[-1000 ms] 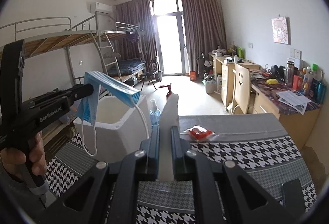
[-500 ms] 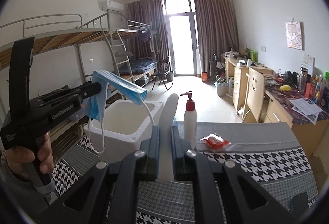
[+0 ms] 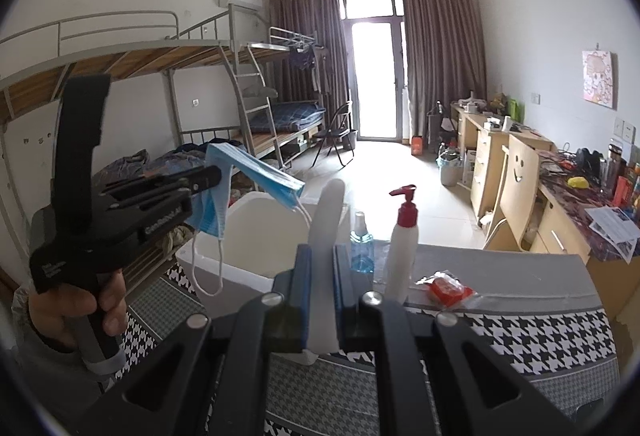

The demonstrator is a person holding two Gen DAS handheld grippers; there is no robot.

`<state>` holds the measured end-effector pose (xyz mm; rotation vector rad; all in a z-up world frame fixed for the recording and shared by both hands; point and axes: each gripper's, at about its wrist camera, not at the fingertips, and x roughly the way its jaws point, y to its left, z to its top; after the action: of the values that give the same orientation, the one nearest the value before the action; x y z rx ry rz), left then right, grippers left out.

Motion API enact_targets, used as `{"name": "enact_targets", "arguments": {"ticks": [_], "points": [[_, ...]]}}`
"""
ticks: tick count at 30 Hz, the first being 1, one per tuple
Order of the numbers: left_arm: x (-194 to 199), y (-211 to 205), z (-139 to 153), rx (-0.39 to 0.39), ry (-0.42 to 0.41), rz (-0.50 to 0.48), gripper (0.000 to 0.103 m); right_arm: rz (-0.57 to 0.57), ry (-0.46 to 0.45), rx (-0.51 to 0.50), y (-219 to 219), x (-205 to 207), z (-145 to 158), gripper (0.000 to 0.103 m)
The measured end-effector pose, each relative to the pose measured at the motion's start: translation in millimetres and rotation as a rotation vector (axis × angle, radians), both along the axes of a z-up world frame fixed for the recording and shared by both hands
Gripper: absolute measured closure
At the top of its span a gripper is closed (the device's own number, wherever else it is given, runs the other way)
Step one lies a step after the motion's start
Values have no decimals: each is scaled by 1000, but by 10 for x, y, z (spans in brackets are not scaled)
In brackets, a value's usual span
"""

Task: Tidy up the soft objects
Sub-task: 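Lift and carry the mask and roller toward the foam box with both tools, then open the left tool over the foam box to drop the blue mask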

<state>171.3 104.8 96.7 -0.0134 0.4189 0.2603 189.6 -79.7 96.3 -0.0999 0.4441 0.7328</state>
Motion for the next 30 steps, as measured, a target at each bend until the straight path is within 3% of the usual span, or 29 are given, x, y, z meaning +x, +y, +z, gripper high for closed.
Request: {"name": "enact_targets", "arguments": {"ticks": [13, 15, 19, 20, 30], "points": [[254, 185, -205, -17, 96, 13, 96, 35, 34, -29, 184, 90, -94, 90], [269, 216, -233, -30, 115, 14, 89, 32, 40, -31, 200, 105, -103, 90], [214, 287, -275, -64, 116, 37, 34, 34, 39, -39, 239, 103, -99, 90], [171, 294, -267, -59, 95, 52, 28, 35, 38, -40, 247, 101, -101, 90], [39, 296, -192, -39, 53, 74, 7, 48, 38, -51, 375, 118, -94, 90]]}}
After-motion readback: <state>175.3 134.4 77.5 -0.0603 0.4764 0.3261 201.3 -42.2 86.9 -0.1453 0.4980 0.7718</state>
